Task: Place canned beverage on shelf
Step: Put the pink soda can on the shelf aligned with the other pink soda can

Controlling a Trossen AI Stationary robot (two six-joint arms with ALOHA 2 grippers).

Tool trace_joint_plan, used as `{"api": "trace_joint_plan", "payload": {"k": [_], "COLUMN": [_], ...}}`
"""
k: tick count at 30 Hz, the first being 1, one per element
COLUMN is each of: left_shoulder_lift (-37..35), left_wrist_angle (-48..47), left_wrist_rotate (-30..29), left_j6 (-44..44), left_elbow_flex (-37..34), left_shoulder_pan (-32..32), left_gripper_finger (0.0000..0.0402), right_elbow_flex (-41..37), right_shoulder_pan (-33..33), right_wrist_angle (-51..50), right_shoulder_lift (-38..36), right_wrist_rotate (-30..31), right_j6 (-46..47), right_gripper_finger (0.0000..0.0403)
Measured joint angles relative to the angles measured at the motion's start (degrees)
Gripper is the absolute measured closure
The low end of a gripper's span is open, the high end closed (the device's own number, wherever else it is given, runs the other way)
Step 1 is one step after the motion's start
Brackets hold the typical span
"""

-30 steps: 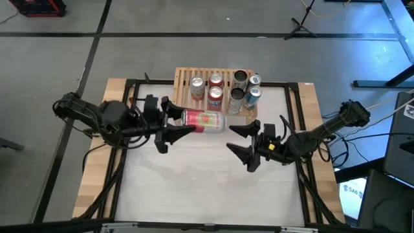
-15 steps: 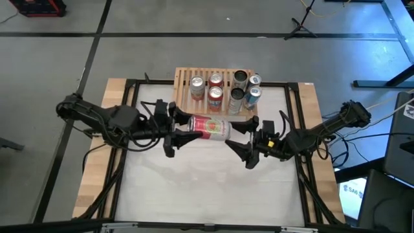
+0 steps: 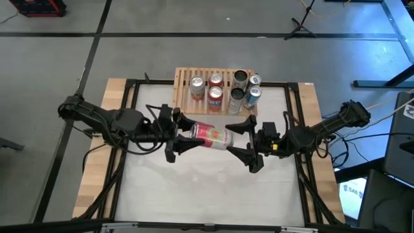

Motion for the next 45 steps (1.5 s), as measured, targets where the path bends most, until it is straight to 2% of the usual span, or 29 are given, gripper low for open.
{"api": "trace_joint_plan", "payload": {"k": [9, 17, 20, 26, 31, 36, 41, 45], "left_shoulder_lift": [1.32, 1.46, 1.45, 1.31, 1.25, 1.25, -0.16, -4.38], "left_wrist_angle": [3.09, 3.71, 3.68, 3.90, 3.71, 3.43, -0.35, -9.03], "left_wrist_rotate": [2.20, 2.78, 2.98, 2.63, 2.59, 3.70, 5.37, 5.53], "left_j6": [-1.01, -1.07, -1.00, -0.38, -0.11, 1.26, 2.71, 2.43], "left_elbow_flex": [0.00, 0.02, 0.02, 0.04, 0.11, 0.11, 0.01, 0.00], "left_shoulder_pan": [1.70, 2.54, 2.54, 2.54, 2.56, 2.60, 2.19, 2.21], "left_gripper_finger": [0.0122, 0.0122, 0.0122, 0.0122, 0.0120, 0.0092, 0.0077, 0.0074], "right_elbow_flex": [0.02, -0.04, -0.04, -0.07, -0.07, -0.07, -0.07, -0.07], "right_shoulder_pan": [-0.18, -0.46, -0.86, -2.02, -2.21, -2.21, -2.12, -2.21], "right_wrist_angle": [0.25, 5.57, 5.53, 5.69, 6.25, 5.80, 3.97, 1.56], "right_shoulder_lift": [2.30, 3.78, 3.78, 3.70, 3.69, 3.69, 3.61, 2.98], "right_wrist_rotate": [-1.57, -1.58, -1.64, -3.88, -4.30, -4.67, -5.23, -5.04], "right_j6": [1.24, -0.05, -0.22, -0.51, -0.78, -0.76, -0.27, 0.08], "right_gripper_finger": [0.0040, 0.0041, 0.0058, 0.0135, 0.0135, 0.0129, 0.0130, 0.0133]}}
